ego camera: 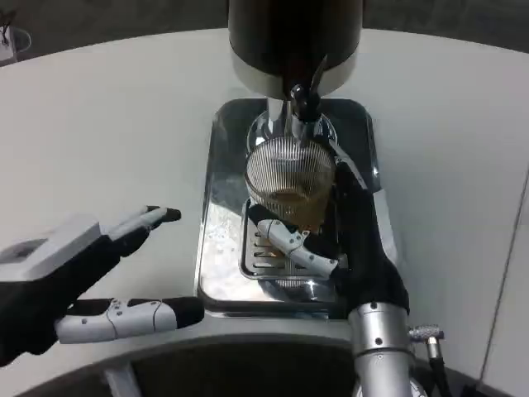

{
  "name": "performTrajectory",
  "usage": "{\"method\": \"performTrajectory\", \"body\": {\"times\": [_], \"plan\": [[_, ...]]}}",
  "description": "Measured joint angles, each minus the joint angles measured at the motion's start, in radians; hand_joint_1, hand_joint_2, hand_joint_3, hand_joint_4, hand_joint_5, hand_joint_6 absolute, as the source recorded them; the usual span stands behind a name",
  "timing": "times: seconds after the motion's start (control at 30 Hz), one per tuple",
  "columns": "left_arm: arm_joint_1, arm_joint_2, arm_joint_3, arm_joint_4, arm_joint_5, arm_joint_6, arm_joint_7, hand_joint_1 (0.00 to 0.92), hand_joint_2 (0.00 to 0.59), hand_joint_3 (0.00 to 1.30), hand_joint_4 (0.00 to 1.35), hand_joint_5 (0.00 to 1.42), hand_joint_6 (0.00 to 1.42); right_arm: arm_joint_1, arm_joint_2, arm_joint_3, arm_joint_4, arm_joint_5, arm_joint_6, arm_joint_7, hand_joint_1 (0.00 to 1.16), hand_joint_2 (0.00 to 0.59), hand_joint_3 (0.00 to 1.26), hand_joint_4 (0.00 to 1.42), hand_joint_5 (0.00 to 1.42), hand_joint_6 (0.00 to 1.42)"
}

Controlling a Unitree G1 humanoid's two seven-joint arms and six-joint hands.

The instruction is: Grasp the cup under the faucet to collect the drink, then remove the cup.

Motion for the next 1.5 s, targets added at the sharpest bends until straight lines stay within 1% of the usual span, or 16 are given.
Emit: {"method": "performTrajectory", "body": {"times": [0.07,0.1,0.23,0.43,0.57,0.67,0.77,0.8,0.83,0.9,1.07,1.23,1.4,1.5], "plan": [[-0.007,-0.005,-0.019,0.015,0.007,0.0,0.006,0.0,0.011,0.07,0.0,0.05,0.18,-0.005,0.004,-0.003,0.009,0.005,-0.005,-0.006,0.86,0.21,0.27,0.32,0.38,0.43],[-0.01,-0.008,-0.024,0.018,0.008,0.0,0.007,0.0,0.011,0.07,0.0,0.05,0.18,-0.006,0.004,-0.003,0.011,0.007,-0.007,-0.008,0.86,0.21,0.28,0.34,0.39,0.43],[-0.018,-0.011,-0.033,0.025,0.01,0.0,0.01,0.0,0.011,0.08,0.0,0.05,0.18,-0.013,0.004,-0.009,0.032,0.014,-0.026,-0.019,0.88,0.214,0.35,0.42,0.48,0.55],[-0.015,-0.011,-0.037,0.042,0.031,0.0,0.01,0.0,0.011,0.08,0.0,0.05,0.18,-0.016,0.004,-0.012,0.05,0.033,-0.044,-0.025,0.89,0.213,0.42,0.52,0.57,0.62],[-0.01,-0.011,-0.036,0.048,0.034,0.0,0.01,0.0,0.014,0.08,0.0,0.05,0.18,-0.023,0.004,-0.013,0.059,0.036,-0.048,-0.031,0.9,0.215,0.44,0.54,0.59,0.63],[-0.007,-0.011,-0.036,0.05,0.034,-0.004,0.01,0.0,0.015,0.08,0.0,0.05,0.18,-0.024,0.004,-0.012,0.068,0.037,-0.059,-0.039,0.9,0.215,0.47,0.59,0.64,0.69],[-0.004,-0.01,-0.036,0.051,0.034,-0.012,0.01,0.0,0.016,0.08,0.0,0.05,0.18,-0.024,0.004,-0.011,0.071,0.036,-0.064,-0.049,0.9,0.215,0.5,0.63,0.69,0.79],[-0.003,-0.01,-0.036,0.051,0.034,-0.013,0.01,0.0,0.016,0.08,0.0,0.05,0.18,-0.024,0.004,-0.011,0.071,0.036,-0.065,-0.053,0.9,0.215,0.53,0.68,0.74,0.88],[-0.002,-0.009,-0.036,0.051,0.034,-0.013,0.01,0.0,0.016,0.08,0.0,0.05,0.18,-0.024,0.004,-0.011,0.071,0.036,-0.065,-0.057,0.9,0.215,0.56,0.71,0.77,0.92],[-0.001,-0.009,-0.036,0.053,0.034,-0.013,0.01,0.0,0.016,0.08,0.0,0.05,0.18,-0.023,0.004,-0.011,0.069,0.036,-0.065,-0.066,0.9,0.215,0.58,0.73,0.81,0.97],[-0.002,-0.007,-0.036,0.056,0.034,-0.014,0.01,0.0,0.016,0.08,0.0,0.05,0.18,-0.001,0.006,-0.013,0.036,0.034,-0.061,-0.08,0.9,0.215,0.65,0.82,0.92,1.1],[-0.004,-0.004,-0.038,0.058,0.034,-0.017,0.01,0.0,0.016,0.08,0.0,0.05,0.18,0.034,0.01,-0.018,-0.009,0.034,-0.05,-0.082,0.9,0.215,0.76,0.94,1.04,1.22],[-0.022,-0.003,-0.044,0.068,0.034,-0.023,0.01,0.0,0.016,0.08,0.0,0.05,0.18,0.077,0.013,-0.022,-0.068,0.034,-0.03,-0.072,0.9,0.215,0.82,1.01,1.12,1.28],[-0.028,-0.003,-0.048,0.074,0.034,-0.025,0.01,0.0,0.016,0.08,0.0,0.05,0.18,0.1,0.003,-0.023,-0.099,0.034,-0.023,-0.057,0.9,0.215,0.85,1.04,1.15,1.31]]}}
